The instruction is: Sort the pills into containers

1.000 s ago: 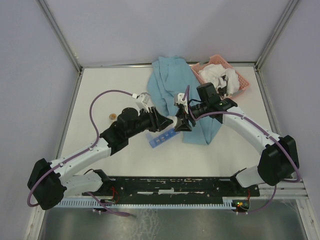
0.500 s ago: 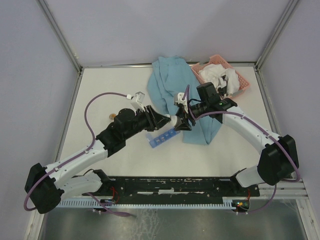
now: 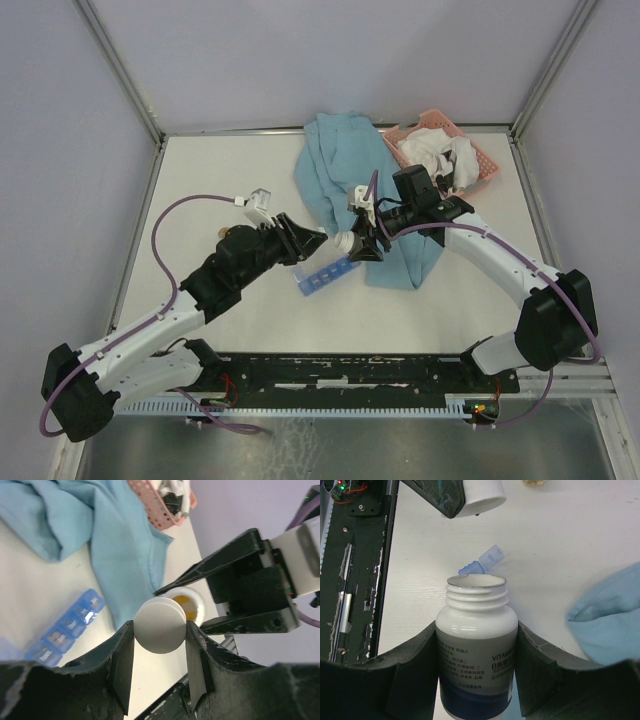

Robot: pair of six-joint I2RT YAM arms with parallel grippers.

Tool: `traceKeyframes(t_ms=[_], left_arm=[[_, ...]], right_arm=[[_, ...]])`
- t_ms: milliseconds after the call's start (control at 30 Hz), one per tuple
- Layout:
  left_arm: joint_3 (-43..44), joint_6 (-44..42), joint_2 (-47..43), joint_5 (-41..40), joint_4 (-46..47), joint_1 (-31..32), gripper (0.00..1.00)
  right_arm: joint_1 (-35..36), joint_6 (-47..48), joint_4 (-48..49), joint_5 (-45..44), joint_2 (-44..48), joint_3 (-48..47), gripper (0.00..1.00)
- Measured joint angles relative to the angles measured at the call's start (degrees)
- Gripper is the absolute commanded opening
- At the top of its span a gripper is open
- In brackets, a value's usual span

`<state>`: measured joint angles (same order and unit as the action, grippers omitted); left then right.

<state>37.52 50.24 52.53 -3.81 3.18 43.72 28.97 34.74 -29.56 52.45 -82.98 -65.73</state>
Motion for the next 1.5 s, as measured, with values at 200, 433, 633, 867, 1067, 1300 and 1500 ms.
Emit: traceKeyframes(t_ms=[200,433,633,867,1067,1300,1500], left_arm=[[-7.1,-0.92,-6.19,-5.7,-1.86,-0.28,0.03],[-7.8,-6.51,-7.15,-14.67,-10.97,-3.1,0.03],[-7.91,-9.66,-6.1,-13.94,-13.4,-10.1,0.03],[-8.94,-11.87,-1.55,-8.83,-12.81,-18.69,0.03],[-9.03,-12.02,7.5,-9.22,-9.27,-20.52,0.03],[-2.64,-14.03,24.39,-13.35,-9.05,-20.79,0.04],[1.05,-16.11,29.53,-16.96,-8.7,-20.76,0.1]], right_arm=[[0.0,0.0,-0.02,0.0,0.0,0.0,0.04],[0.0,0.0,-0.02,0.0,0.0,0.0,0.05],[0.0,0.02,-0.02,0.0,0.0,0.0,0.05],[0.0,0.02,-0.02,0.0,0.0,0.0,0.05],[0.0,0.0,-0.02,0.0,0.0,0.0,0.05],[0.0,0.0,-0.02,-0.02,-0.02,0.0,0.05],[0.0,0.0,-0.02,-0.02,-0.02,0.0,0.05]])
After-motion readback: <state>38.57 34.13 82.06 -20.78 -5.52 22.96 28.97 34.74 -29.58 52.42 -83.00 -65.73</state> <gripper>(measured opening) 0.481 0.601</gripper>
